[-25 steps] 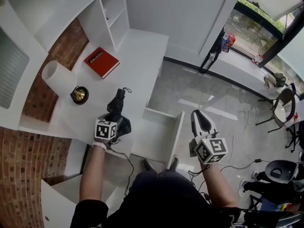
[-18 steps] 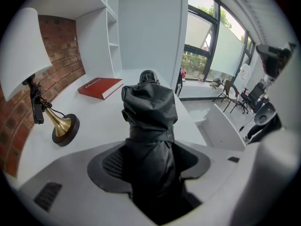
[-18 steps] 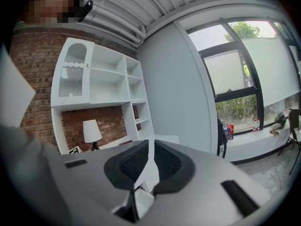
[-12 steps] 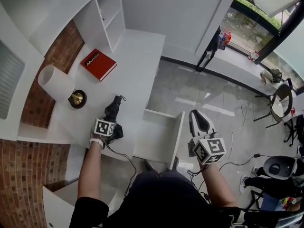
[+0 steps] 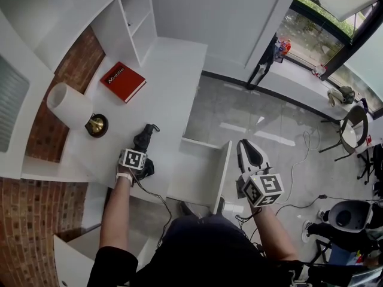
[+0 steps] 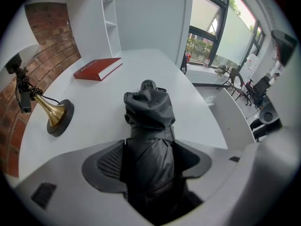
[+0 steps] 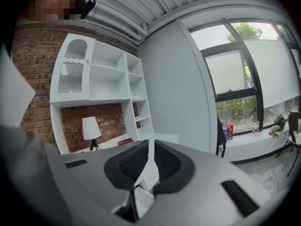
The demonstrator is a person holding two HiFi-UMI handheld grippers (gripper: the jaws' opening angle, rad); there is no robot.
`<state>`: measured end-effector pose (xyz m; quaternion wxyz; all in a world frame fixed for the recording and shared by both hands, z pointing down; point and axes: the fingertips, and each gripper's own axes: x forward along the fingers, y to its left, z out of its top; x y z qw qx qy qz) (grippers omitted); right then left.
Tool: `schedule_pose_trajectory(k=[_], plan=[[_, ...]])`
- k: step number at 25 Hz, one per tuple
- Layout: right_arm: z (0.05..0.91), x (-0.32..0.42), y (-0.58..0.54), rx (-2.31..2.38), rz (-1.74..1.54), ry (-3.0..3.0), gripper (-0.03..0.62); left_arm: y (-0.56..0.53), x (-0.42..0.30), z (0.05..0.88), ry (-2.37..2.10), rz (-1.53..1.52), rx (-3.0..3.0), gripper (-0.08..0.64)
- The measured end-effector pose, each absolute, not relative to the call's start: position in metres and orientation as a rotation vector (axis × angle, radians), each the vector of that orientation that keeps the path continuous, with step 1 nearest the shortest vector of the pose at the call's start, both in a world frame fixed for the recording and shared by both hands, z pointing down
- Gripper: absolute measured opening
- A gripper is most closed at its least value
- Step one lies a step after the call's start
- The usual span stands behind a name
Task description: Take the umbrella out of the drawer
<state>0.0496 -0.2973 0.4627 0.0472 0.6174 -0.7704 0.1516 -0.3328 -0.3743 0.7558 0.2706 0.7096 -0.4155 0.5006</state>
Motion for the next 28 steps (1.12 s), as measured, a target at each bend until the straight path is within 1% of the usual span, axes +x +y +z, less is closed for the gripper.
schedule_pose_trajectory(k=[2, 5, 9, 12, 15, 20, 25, 28], plan=[[0.461, 0.050, -0.298, 1.879, 0.460, -2.358, 0.035, -0.378, -0.335, 0.752, -1.180, 1.373, 1.912, 0.308], [0.456, 0.053, -0.301, 1.875, 0.447, -2.372, 0.035, -0.375, -0.334, 0.734, -1.294, 1.395, 1.944, 0.313], [0.450, 0.063, -0.302, 1.886, 0.454, -2.386, 0.035, -0.375, -0.332, 0.706, -1.471, 1.310, 2.017, 0.313], [0.445, 0.069, -0.303, 1.886, 0.462, -2.407, 0.035, -0.372, -0.324, 0.679, -1.515, 1.243, 2.050, 0.311], [0.442, 0.071, -0.304, 1.864, 0.446, -2.431, 0.035, -0.372, -0.315, 0.650, -1.560, 1.134, 2.115, 0.311], [0.435, 0.071, -0.304, 1.839, 0.434, -2.471, 0.035, -0.376, -0.290, 0.573, -1.696, 0.842, 2.235, 0.307], [0.422, 0.077, -0.304, 1.839, 0.401, -2.497, 0.028, -0.367, -0.266, 0.510, -1.774, 0.641, 2.295, 0.254], [0.411, 0.081, -0.303, 1.840, 0.384, -2.517, 0.028, -0.356, -0.248, 0.477, -1.781, 0.559, 2.341, 0.198]])
